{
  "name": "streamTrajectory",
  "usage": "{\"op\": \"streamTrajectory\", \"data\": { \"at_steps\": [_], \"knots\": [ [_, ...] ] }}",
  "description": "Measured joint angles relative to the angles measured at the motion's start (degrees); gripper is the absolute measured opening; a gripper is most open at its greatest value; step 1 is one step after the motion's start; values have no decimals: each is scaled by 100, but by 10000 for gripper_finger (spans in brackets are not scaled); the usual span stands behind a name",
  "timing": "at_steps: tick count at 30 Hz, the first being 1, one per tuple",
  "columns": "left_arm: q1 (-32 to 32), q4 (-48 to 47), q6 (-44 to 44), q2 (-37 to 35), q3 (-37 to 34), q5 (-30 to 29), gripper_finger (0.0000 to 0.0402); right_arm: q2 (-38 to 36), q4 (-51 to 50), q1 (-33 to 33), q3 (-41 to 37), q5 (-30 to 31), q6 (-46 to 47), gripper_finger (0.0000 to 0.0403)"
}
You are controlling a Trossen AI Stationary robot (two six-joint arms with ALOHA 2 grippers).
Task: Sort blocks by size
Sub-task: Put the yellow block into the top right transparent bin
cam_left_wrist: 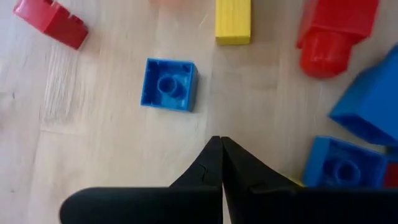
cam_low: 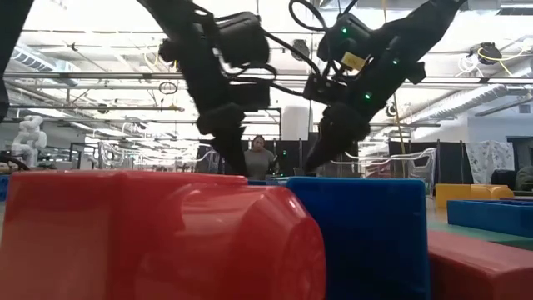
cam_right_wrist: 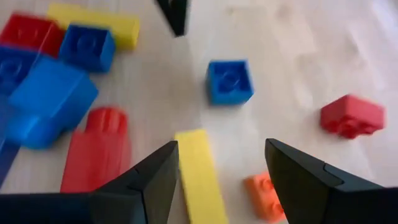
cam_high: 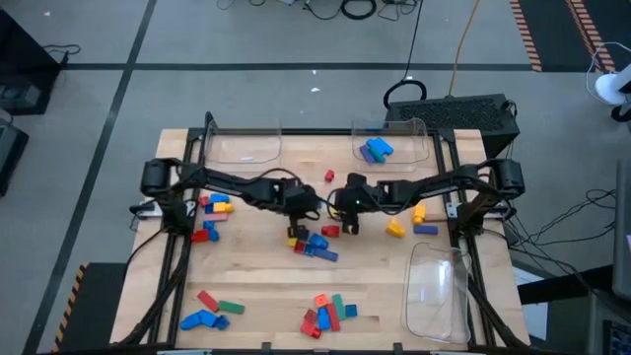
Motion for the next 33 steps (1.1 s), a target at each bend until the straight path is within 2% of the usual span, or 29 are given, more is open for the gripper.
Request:
{"op": "streamTrajectory", "data": {
  "at_steps": [6,12,20,23,26,33],
  "knots": [
    [-131,227,-98,-234,-412,-11,1,12,166,-95,7,-238,-56,224],
    [-246,76,336,-78,-411,-454,1,-195,-4,-71,-42,-344,-62,224],
    [-366,952,475,-29,-387,-106,1,-1080,-6,-63,-76,-349,-100,224],
    [-356,1334,488,-21,-383,266,1,-1305,138,-42,-76,-333,-12,224],
    [-383,1505,441,-20,-326,595,1,-1333,175,-31,19,-407,85,224],
    [-532,1874,417,-25,-178,588,1,-943,246,-10,723,-432,109,224]
  ]
}}
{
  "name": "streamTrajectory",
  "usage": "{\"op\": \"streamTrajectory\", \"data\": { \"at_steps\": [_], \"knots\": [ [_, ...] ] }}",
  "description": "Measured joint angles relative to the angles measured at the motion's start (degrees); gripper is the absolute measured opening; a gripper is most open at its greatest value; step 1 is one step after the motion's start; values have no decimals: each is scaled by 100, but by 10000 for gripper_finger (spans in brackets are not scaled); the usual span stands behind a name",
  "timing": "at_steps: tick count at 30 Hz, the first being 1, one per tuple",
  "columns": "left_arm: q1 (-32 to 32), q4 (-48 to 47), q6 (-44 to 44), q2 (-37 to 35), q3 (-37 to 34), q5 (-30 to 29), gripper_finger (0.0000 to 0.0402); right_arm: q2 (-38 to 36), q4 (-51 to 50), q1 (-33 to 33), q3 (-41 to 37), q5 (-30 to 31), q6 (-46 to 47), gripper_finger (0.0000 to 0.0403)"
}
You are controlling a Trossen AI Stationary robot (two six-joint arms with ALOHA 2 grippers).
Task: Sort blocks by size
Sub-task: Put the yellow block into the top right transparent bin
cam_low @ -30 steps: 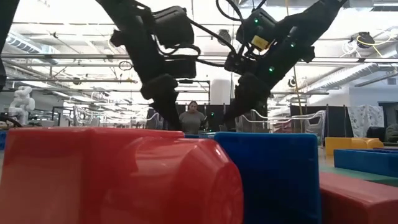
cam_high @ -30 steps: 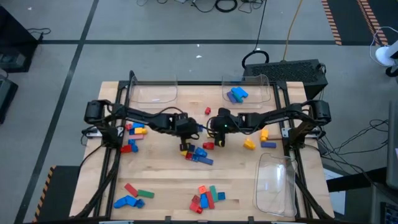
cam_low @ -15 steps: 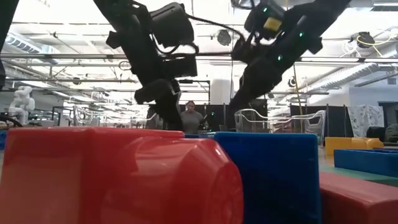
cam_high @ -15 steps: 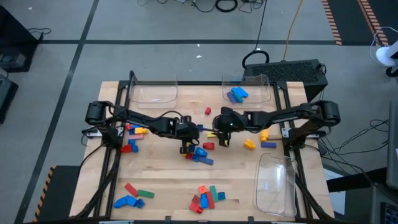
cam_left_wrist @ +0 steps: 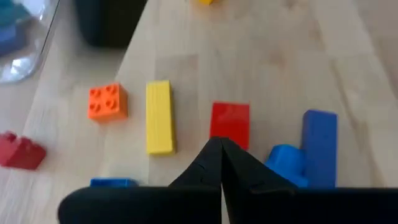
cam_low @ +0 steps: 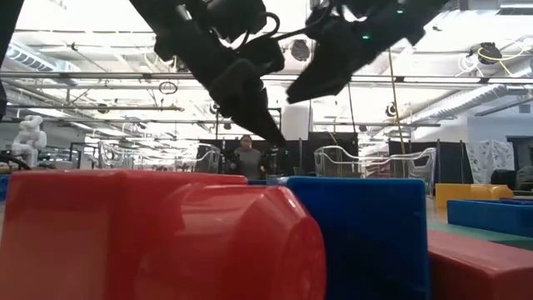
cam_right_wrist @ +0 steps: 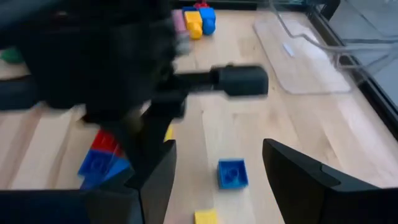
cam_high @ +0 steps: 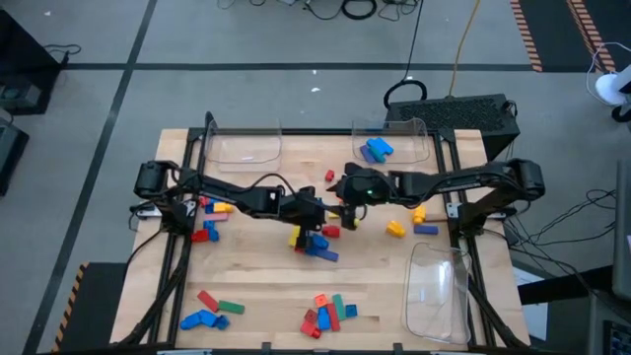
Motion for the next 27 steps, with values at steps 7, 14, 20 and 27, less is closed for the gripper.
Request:
{"op": "streamTrajectory", "data": {
  "at_steps": [7,14,20,27],
  "knots": [
    [-111,-155,60,-68,105,331,1,323,-835,-31,598,163,91,224],
    [-244,-757,661,-468,32,394,1,320,-2163,-138,330,680,272,224],
    [-420,-656,963,-811,-279,395,1,351,-1718,-214,-346,576,413,224],
    [-369,-444,938,-866,-477,391,1,530,-727,-211,-856,35,226,224]
  ]
}}
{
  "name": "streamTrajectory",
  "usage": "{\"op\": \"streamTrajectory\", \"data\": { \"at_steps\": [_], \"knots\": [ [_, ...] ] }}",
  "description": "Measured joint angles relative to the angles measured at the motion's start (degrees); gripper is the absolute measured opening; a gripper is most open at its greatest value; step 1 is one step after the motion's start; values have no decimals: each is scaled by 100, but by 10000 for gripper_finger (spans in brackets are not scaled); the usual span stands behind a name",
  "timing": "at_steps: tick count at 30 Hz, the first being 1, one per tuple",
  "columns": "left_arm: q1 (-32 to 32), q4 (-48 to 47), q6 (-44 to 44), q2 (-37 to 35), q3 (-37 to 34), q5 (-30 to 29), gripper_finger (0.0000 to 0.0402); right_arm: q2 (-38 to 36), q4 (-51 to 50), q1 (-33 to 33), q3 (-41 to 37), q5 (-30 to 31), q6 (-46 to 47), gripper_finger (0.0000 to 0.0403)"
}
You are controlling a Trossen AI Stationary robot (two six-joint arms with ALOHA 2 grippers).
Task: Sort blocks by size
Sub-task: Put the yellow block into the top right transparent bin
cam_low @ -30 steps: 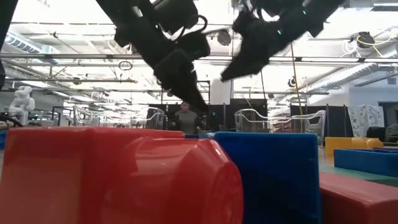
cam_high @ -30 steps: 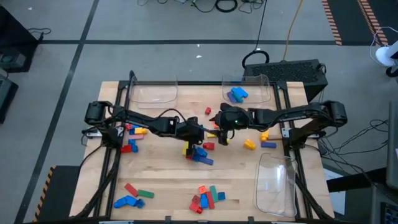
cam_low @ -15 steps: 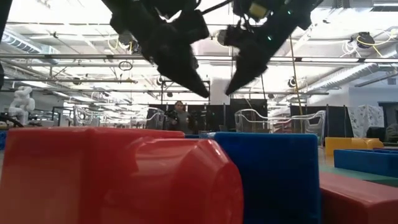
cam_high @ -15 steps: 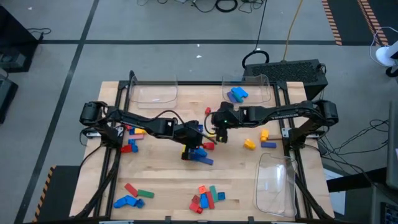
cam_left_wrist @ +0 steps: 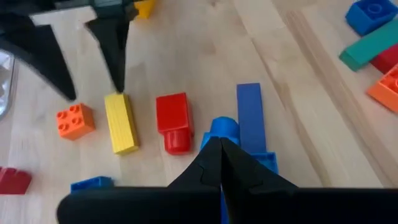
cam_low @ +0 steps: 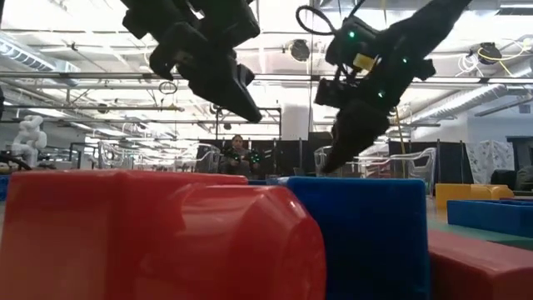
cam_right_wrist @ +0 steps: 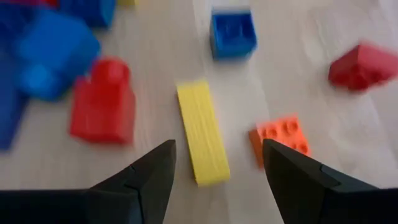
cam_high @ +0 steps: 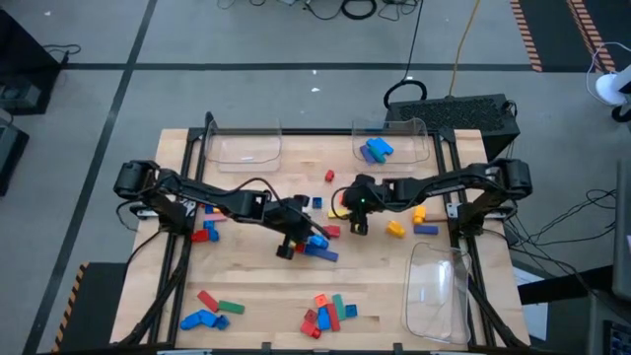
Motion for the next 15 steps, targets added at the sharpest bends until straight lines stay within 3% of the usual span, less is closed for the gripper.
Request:
{"op": "streamTrajectory", "data": {
  "at_steps": [15],
  "knots": [
    [474,539,-308,-380,-783,67,1,962,358,-5,33,-171,-184,221]
  ]
}}
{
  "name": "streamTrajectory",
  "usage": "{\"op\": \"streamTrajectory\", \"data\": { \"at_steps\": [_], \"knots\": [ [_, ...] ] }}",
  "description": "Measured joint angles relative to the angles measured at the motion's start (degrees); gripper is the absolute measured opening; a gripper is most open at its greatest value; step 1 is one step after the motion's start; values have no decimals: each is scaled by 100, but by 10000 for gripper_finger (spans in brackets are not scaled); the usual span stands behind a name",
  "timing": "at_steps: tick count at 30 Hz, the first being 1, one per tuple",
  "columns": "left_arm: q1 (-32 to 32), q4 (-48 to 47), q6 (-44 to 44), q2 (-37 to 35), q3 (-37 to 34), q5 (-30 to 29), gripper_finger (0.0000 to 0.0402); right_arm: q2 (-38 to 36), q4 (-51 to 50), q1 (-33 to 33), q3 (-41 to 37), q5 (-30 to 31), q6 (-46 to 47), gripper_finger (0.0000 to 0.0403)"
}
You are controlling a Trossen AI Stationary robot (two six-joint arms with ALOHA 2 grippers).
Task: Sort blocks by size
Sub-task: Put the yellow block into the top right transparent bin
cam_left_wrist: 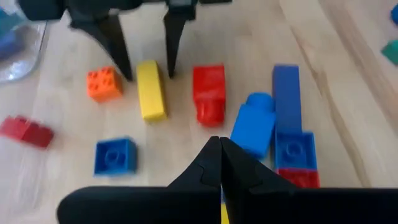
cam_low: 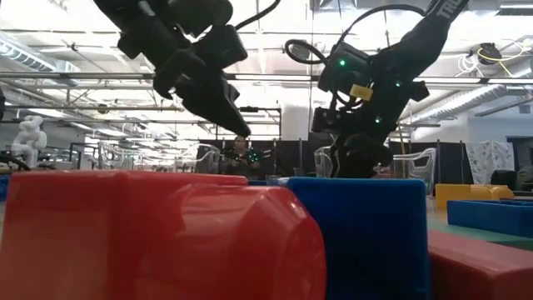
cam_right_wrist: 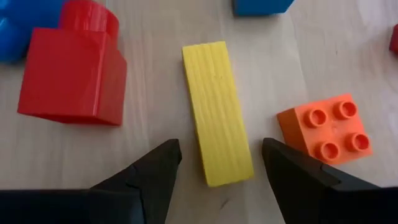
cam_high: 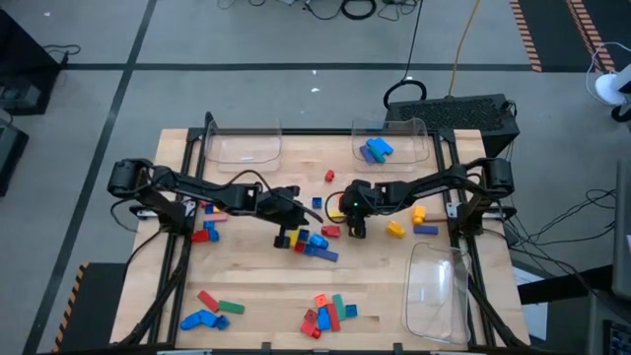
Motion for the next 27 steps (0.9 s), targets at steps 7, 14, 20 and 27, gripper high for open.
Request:
{"op": "streamTrajectory", "data": {
  "at_steps": [7,14,20,27],
  "knots": [
    [115,561,-128,-594,-454,5,1,-246,-140,9,-17,1,5,136],
    [185,1408,-305,-1024,-1036,5,1,-690,-584,0,-30,85,130,70],
    [191,1764,-308,-1086,-1237,-24,1,-1267,-954,-15,-30,90,478,70],
    [186,1944,-324,-1047,-1242,-27,1,-2306,-1875,-299,-6,690,1216,70]
  ]
}}
